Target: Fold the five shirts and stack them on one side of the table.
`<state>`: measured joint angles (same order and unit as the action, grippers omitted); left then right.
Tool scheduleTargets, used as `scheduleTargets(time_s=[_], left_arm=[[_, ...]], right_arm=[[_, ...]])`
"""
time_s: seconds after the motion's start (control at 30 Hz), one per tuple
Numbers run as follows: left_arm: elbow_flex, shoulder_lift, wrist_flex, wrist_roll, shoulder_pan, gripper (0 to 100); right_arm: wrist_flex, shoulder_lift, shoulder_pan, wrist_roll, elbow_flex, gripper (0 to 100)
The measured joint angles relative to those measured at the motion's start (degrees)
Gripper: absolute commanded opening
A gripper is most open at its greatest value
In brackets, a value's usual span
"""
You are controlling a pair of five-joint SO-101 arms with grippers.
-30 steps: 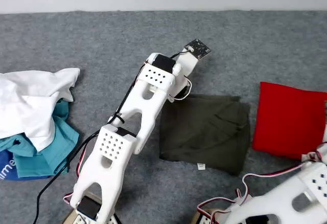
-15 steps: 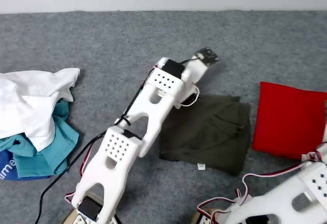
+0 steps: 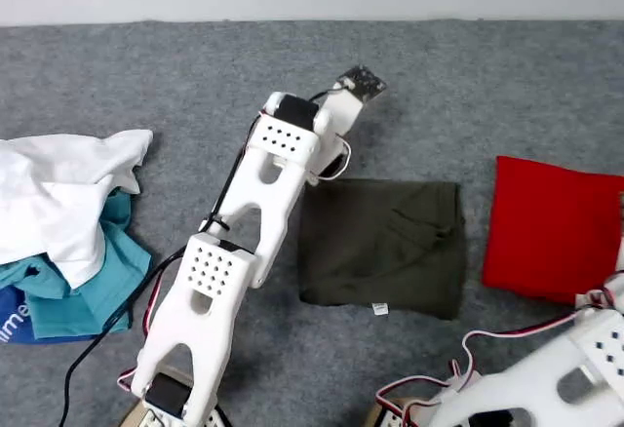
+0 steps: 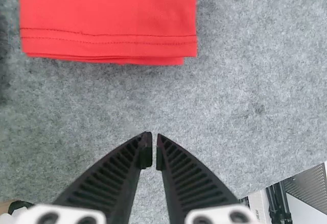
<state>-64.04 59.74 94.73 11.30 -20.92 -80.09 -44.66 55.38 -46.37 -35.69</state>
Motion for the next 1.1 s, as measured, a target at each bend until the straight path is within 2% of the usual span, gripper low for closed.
scheduleTargets(time_s=[0.1, 0.27, 0.6, 0.83, 1.1], left_arm=[[-5.36, 0.0, 3.6, -0.09, -1.23, 1], [-6.77, 0.0, 4.22, -0.88, -5.89, 1], [7.91, -1.05, 4.22, -1.41, -20.57, 1], [8.62, -1.49, 4.13, -3.08, -26.37, 1], [13.71, -11.52, 4.22, -4.66, -35.16, 1]], right_arm=[[0.0, 0.0, 0.0, 0.0, 0.0, 2.9], [0.0, 0.0, 0.0, 0.0, 0.0, 2.9], [0.0, 0.0, 0.0, 0.0, 0.0, 2.9], [0.0, 0.0, 0.0, 0.0, 0.0, 2.9], [0.0, 0.0, 0.0, 0.0, 0.0, 2.9]])
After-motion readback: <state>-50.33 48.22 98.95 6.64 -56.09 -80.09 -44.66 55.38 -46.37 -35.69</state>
